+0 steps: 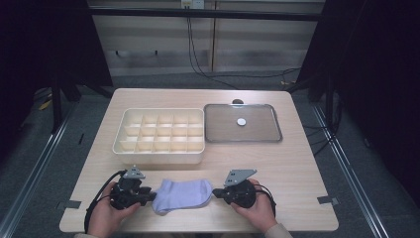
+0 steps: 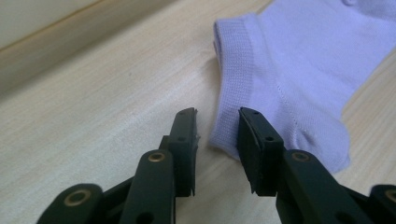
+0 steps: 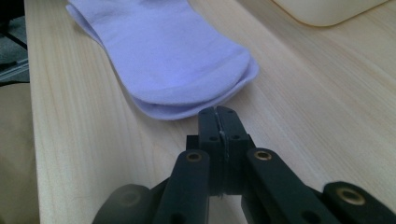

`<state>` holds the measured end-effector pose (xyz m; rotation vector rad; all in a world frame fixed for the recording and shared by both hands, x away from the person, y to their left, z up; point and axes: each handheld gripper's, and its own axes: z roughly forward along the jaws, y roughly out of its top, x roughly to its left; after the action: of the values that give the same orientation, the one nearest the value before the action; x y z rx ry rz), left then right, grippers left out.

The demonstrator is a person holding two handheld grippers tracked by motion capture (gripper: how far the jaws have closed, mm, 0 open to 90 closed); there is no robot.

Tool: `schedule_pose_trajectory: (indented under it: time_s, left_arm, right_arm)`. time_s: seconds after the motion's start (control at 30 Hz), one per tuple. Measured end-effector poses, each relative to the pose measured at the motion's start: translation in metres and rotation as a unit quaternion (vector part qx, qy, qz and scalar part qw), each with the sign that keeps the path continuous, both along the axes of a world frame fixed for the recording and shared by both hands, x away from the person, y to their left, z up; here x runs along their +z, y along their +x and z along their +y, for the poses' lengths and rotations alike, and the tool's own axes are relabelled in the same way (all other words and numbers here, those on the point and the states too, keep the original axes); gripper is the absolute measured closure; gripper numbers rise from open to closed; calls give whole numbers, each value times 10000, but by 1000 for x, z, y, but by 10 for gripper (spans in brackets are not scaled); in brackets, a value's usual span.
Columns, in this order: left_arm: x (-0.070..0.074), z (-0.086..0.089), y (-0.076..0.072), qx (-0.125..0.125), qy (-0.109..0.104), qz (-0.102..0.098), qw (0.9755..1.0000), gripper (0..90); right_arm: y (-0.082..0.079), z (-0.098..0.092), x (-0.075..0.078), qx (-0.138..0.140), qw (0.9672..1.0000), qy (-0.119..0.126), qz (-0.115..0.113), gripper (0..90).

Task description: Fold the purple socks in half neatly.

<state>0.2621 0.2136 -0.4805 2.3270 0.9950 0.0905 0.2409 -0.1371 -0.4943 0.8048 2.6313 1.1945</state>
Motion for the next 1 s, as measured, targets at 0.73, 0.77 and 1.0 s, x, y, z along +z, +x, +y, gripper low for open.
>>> schedule_pose_trajectory:
  time_s: [0.73, 0.77, 1.0]
  left_arm:
    - [11, -6, 0, 7, -76, 496, 9987, 846]
    - [13, -7, 0, -35, -74, 514, 9986, 846]
    - [24, -9, -2, -153, -189, 491, 9985, 848]
  right_arm:
    - [1, 3, -4, 110, 9999, -101, 16, 900]
    - [1, 3, -5, 107, 9999, -106, 16, 900]
    - [1, 2, -4, 140, 9999, -64, 23, 900]
